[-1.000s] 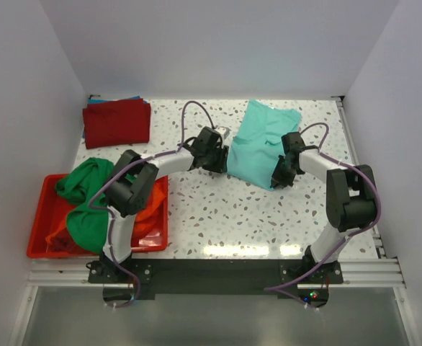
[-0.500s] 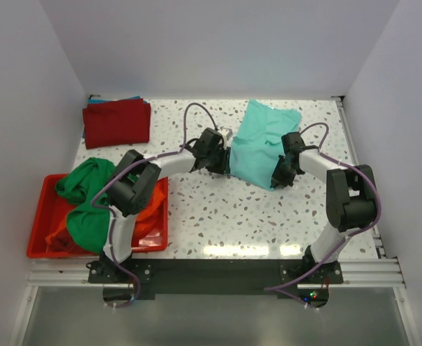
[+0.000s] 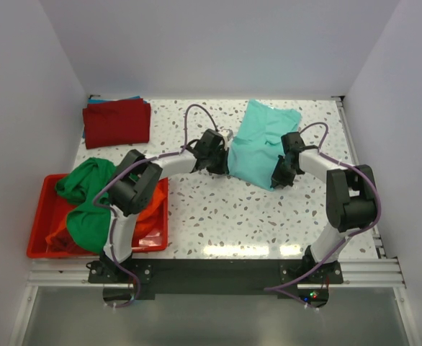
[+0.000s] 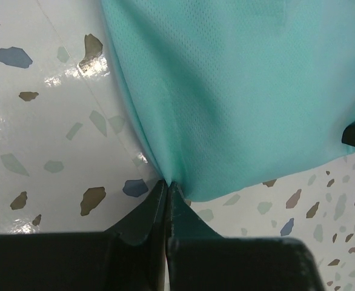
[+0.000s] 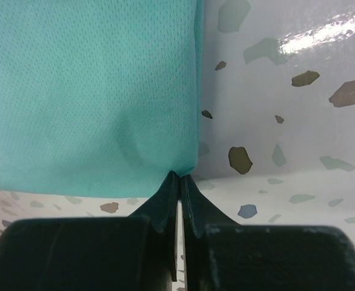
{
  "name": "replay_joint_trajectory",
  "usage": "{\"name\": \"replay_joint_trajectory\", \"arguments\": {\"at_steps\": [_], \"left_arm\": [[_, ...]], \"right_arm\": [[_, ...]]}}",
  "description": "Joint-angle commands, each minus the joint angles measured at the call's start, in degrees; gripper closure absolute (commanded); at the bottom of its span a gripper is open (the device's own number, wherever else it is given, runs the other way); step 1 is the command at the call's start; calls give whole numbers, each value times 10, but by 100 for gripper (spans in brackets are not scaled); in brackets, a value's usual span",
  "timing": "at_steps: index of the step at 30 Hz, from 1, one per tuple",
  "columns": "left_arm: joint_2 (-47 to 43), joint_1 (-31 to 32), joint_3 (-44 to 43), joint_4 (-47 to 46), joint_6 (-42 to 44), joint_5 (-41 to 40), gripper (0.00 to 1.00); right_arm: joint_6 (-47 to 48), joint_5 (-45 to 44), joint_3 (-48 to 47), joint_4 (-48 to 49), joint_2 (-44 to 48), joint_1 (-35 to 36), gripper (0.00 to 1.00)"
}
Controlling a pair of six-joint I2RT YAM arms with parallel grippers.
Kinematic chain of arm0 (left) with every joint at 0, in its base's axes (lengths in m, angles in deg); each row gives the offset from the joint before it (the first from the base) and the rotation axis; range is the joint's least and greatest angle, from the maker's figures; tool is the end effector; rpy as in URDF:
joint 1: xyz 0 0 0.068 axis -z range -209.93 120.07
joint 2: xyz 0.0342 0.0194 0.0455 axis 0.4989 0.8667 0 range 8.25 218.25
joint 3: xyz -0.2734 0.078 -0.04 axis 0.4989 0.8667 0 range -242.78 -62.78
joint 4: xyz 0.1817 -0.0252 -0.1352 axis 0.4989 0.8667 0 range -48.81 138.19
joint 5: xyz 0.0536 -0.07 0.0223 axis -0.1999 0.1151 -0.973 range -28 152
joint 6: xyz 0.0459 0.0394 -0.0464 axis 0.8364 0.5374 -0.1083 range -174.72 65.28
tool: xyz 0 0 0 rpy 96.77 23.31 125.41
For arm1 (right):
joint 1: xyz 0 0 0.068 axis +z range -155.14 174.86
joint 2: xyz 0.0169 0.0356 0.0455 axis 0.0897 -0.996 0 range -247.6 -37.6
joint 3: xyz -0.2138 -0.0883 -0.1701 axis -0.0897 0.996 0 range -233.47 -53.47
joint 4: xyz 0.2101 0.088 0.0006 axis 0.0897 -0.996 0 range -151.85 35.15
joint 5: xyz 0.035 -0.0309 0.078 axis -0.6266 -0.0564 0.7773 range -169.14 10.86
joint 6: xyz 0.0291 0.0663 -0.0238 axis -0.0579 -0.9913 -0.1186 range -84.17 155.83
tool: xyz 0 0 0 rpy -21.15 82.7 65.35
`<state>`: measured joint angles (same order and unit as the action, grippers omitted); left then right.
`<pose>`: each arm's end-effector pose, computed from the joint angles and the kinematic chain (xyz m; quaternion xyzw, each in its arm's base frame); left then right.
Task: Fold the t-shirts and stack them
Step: Fold the tshirt
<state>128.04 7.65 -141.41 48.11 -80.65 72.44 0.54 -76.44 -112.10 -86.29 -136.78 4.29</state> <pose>0.3472 -0.2819 0.1608 0.1267 0.9219 -0.2597 0.2582 0.3002 0.0530 0.1668 0.2173 0.9632 0.0810 0.1359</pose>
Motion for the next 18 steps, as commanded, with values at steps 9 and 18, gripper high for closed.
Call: {"name": "replay_joint_trajectory", "arguments": {"at_steps": [9,18], "left_arm": [[-117,3,79,5,-31,-26,100],[-217,32,169,37,-49,-39,100]], "right_arm": [[44,-60,35,-80,63,3,100],[66,-53,61,-168,144,3,100]]}}
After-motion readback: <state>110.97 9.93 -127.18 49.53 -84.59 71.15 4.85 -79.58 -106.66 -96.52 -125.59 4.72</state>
